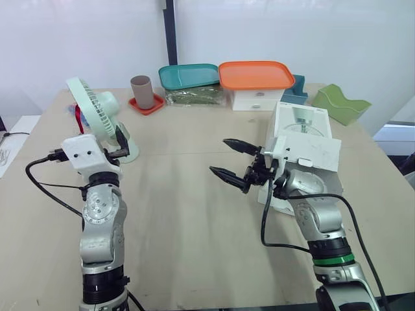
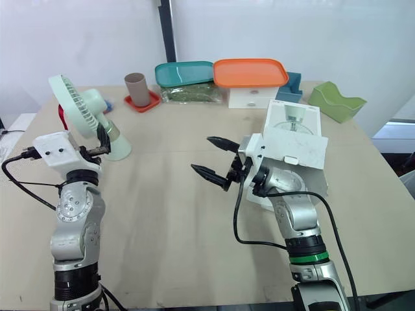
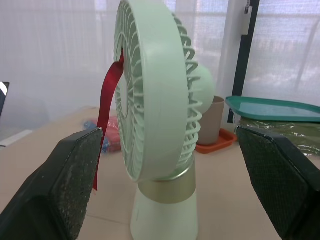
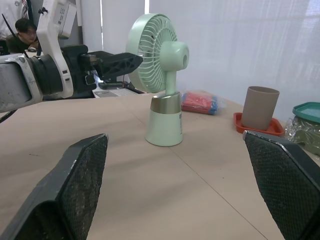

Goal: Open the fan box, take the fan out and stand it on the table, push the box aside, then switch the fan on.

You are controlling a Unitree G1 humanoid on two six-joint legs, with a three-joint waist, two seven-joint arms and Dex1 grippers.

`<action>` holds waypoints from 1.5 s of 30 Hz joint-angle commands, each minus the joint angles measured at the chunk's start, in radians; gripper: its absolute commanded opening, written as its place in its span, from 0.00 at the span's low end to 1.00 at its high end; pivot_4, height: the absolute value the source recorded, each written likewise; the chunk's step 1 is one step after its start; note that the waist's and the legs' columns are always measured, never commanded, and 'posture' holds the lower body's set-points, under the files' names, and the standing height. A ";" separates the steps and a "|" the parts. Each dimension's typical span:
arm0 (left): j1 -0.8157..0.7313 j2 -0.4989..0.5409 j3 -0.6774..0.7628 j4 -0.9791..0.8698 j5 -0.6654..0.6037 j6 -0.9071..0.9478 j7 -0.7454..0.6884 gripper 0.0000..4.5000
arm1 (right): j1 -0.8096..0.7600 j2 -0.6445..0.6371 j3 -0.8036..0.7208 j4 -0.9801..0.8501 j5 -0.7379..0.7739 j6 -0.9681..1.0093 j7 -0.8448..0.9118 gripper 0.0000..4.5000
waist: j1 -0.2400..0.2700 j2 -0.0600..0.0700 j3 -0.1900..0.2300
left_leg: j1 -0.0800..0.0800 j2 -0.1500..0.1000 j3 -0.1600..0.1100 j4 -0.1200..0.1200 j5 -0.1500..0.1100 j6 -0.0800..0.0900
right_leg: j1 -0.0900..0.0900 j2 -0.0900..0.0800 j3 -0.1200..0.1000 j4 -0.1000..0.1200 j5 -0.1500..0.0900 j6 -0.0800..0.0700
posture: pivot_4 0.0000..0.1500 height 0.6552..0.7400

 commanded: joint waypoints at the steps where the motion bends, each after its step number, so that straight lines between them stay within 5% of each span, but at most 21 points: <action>1: -0.049 0.011 -0.001 0.006 0.020 -0.006 0.015 1.00 | -0.003 0.003 -0.006 -0.030 0.001 -0.016 -0.002 0.99 | 0.000 0.000 0.000 | 0.000 0.000 0.000 0.000 0.000 0.000 | 0.000 0.000 0.000 0.000 0.000 0.000 | 1.00 1.00; 41: -0.239 0.016 0.060 0.250 0.014 -0.080 0.089 1.00 | 0.036 0.009 0.009 -0.075 -0.016 -0.014 -0.039 0.99 | 0.000 0.000 0.000 | 0.000 0.000 -0.001 0.000 0.001 -0.002 | 0.000 0.000 -0.001 0.000 0.001 0.000 | 1.00 1.00; 45: -0.240 0.016 0.063 0.253 0.013 -0.087 0.089 0.70 | 0.036 0.010 0.009 -0.075 -0.016 -0.016 -0.041 1.00 | 0.000 0.000 0.000 | 0.000 0.000 -0.001 0.000 0.001 -0.002 | 0.000 0.000 -0.001 0.000 0.001 0.000 | 1.00 1.00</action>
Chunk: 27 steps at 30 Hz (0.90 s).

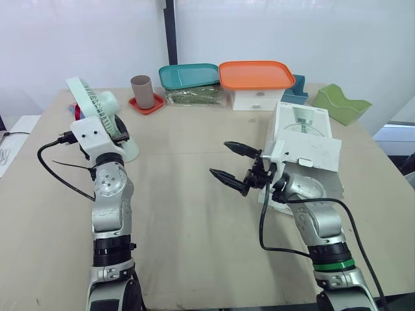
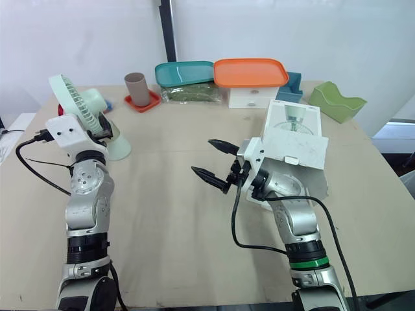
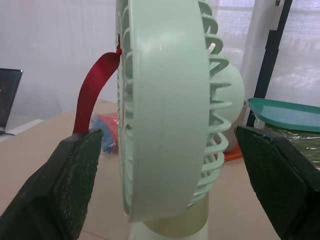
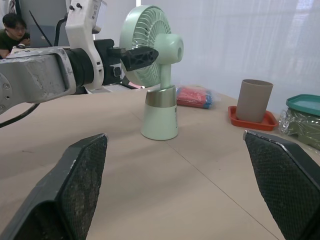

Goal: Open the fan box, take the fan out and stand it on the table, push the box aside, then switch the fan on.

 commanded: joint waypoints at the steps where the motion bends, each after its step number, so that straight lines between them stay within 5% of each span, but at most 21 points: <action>1: -0.020 0.012 0.006 -0.013 -0.003 -0.027 0.002 0.58 | -0.001 0.005 0.002 -0.045 0.003 -0.015 -0.001 1.00 | 0.000 0.000 0.000 | 0.000 0.000 0.000 0.000 0.000 0.000 | 0.000 0.000 0.000 0.000 0.000 0.000 | 1.00 1.00; 3: -0.020 0.013 0.007 -0.011 -0.001 -0.029 0.003 0.46 | 0.000 0.006 0.002 -0.046 0.003 -0.015 -0.001 1.00 | 0.000 0.000 0.000 | 0.000 0.000 0.000 0.000 0.000 0.000 | 0.000 0.000 0.000 0.000 0.000 0.000 | 1.00 1.00; 16: 0.006 0.064 -0.006 -0.042 -0.009 -0.051 -0.071 0.46 | 0.000 0.005 0.000 -0.050 0.006 -0.014 0.001 1.00 | 0.000 0.000 0.000 | 0.000 0.000 0.000 0.000 0.000 -0.001 | 0.000 0.000 0.000 0.000 0.000 0.000 | 1.00 1.00; 27: 0.092 0.165 -0.117 -0.231 -0.179 -0.055 -0.433 0.46 | -0.017 -0.019 0.000 -0.079 0.024 0.045 0.012 1.00 | 0.001 -0.001 0.001 | -0.004 0.000 -0.003 0.000 0.002 -0.004 | -0.002 -0.001 -0.003 0.000 0.000 0.000 | 1.00 1.00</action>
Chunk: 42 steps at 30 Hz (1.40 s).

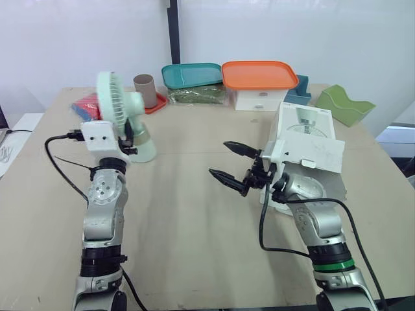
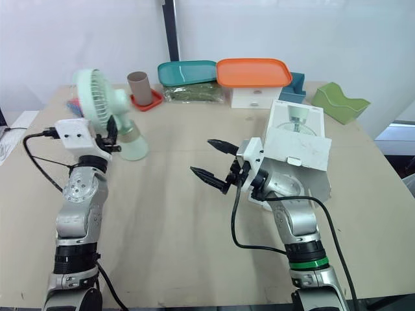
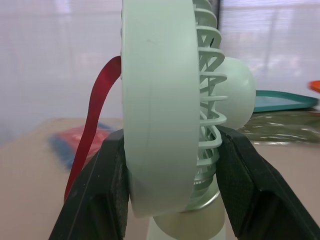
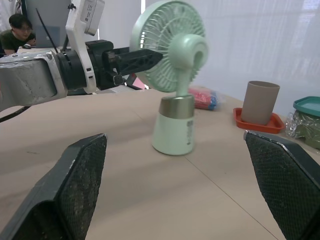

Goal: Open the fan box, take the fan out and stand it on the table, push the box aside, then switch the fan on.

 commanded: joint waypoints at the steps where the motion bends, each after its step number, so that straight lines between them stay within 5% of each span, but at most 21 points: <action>1: 0.003 0.061 -0.024 -0.154 -0.112 -0.014 -0.164 0.46 | -0.021 -0.022 0.003 -0.061 0.020 0.033 0.010 1.00 | 0.000 0.000 0.000 | 0.000 0.000 0.000 0.000 0.000 0.000 | 0.000 0.000 0.000 0.000 0.000 0.000 | 1.00 1.00; 9: 0.044 0.187 -0.104 -0.251 -0.352 0.128 -0.474 0.46 | -0.006 -0.069 0.038 -0.182 -0.030 0.192 -0.090 1.00 | -0.003 0.000 0.000 | 0.000 0.001 0.000 0.000 -0.001 0.001 | -0.001 0.001 0.000 0.000 0.000 0.000 | 1.00 1.00; 16: 0.035 0.242 -0.178 -0.221 -0.407 0.151 -0.648 0.46 | 0.073 -0.087 0.001 -0.379 0.006 0.393 -0.241 1.00 | -0.003 0.000 0.000 | -0.001 0.001 0.000 0.000 -0.001 0.002 | -0.001 0.001 0.000 0.000 0.000 -0.001 | 1.00 1.00; 28: 0.022 0.205 -0.187 -0.164 -0.367 0.104 -0.658 0.46 | 0.140 -0.075 -0.051 -0.523 0.060 0.561 -0.392 1.00 | -0.002 0.000 0.000 | 0.000 0.001 0.000 0.000 -0.001 0.002 | 0.000 0.001 0.000 0.000 0.000 0.000 | 1.00 1.00; 31: 0.030 0.189 -0.193 -0.168 -0.364 0.112 -0.646 0.45 | 0.127 -0.061 -0.043 -0.539 0.081 0.592 -0.419 0.86 | -0.002 0.000 0.000 | 0.000 0.000 0.000 0.000 -0.001 0.002 | 0.000 0.001 0.000 0.000 0.000 0.000 | 1.00 1.00; 34: 0.033 0.179 -0.196 -0.174 -0.358 0.116 -0.634 0.45 | 0.108 -0.044 -0.031 -0.538 0.090 0.617 -0.443 0.56 | -0.002 0.000 0.000 | 0.000 0.001 0.000 0.000 -0.001 0.002 | 0.000 0.001 0.000 0.000 0.000 0.000 | 1.00 1.00; 42: 0.041 0.173 -0.201 -0.180 -0.349 0.115 -0.615 0.45 | 0.059 -0.019 -0.022 -0.509 0.090 0.656 -0.486 0.56 | -0.002 0.000 0.000 | 0.000 0.001 0.000 0.000 -0.001 0.002 | 0.000 0.001 0.000 0.000 0.000 0.000 | 1.00 1.00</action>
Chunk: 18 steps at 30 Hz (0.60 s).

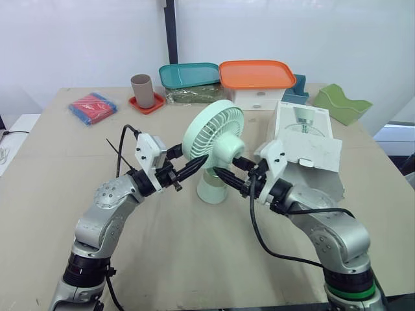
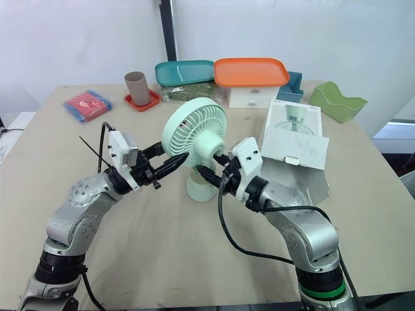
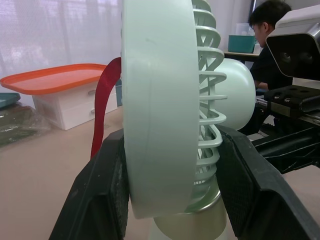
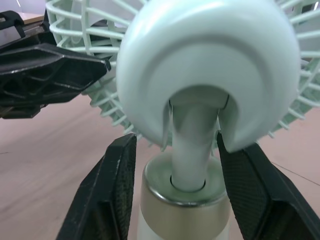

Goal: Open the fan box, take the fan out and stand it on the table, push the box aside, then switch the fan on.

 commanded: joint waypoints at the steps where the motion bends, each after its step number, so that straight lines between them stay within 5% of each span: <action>1: -0.001 -0.007 -0.005 -0.043 0.006 -0.023 0.011 0.45 | -0.023 0.002 -0.007 -0.022 0.015 0.004 -0.006 0.56 | 0.000 0.000 0.000 | 0.000 0.000 0.000 0.000 0.000 0.000 | 0.000 0.000 0.000 0.000 0.000 0.000 | 1.00 1.00; 18: 0.010 -0.029 -0.010 -0.056 0.019 -0.019 0.038 0.45 | -0.030 -0.003 0.007 0.005 0.021 0.029 0.000 0.56 | 0.000 0.000 0.000 | 0.000 0.000 0.000 0.000 0.000 0.000 | 0.000 0.000 0.000 0.000 0.000 0.000 | 1.00 1.00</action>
